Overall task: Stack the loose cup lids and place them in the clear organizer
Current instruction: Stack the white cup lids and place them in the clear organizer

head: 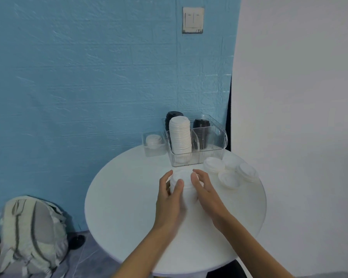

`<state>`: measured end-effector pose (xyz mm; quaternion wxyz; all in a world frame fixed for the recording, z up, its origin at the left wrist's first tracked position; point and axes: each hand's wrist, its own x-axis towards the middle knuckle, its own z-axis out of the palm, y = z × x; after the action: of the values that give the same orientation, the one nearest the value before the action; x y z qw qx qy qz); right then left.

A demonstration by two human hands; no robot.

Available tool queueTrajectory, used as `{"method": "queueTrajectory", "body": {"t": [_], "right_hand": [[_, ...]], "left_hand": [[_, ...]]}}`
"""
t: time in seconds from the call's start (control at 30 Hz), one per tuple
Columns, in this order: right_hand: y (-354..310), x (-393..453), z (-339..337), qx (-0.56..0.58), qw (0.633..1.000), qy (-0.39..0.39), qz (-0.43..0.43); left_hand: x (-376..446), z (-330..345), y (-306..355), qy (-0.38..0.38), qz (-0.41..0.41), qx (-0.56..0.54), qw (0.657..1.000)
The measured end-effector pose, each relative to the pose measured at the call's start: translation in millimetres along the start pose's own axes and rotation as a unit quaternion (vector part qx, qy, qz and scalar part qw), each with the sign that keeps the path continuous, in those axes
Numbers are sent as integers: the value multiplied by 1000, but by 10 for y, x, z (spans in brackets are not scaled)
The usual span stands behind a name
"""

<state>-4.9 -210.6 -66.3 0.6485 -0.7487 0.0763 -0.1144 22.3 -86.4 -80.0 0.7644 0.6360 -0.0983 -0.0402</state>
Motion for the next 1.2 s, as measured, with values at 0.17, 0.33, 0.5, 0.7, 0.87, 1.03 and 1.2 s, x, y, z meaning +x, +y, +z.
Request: {"method": "queueTrajectory", "body": {"t": [0.17,0.33,0.5,0.7,0.87,1.03,1.2], "right_hand": [[93,-54,-43,29,999,26,1],[-24,7,-143,49,998,40,-27],[-458,414,-449,66,992,84,-63],[-816,1089,-846,43,992,101,-68],[-784,1492,-1010,11,993,102,-57],[-735,1726,-1074,-24,993,103,-57],[-700,1830,-1142,-43,992,99,-65]], "left_hand": [[25,70,-22,43,-7,11,999],[79,224,144,37,1,-7,999],[493,598,531,15,38,-19,999],[1230,1103,790,-5,50,23,998],[1709,1266,689,-19,56,66,996],[1947,1379,547,0,95,128,987],[2042,1389,482,-1,124,184,975]]}}
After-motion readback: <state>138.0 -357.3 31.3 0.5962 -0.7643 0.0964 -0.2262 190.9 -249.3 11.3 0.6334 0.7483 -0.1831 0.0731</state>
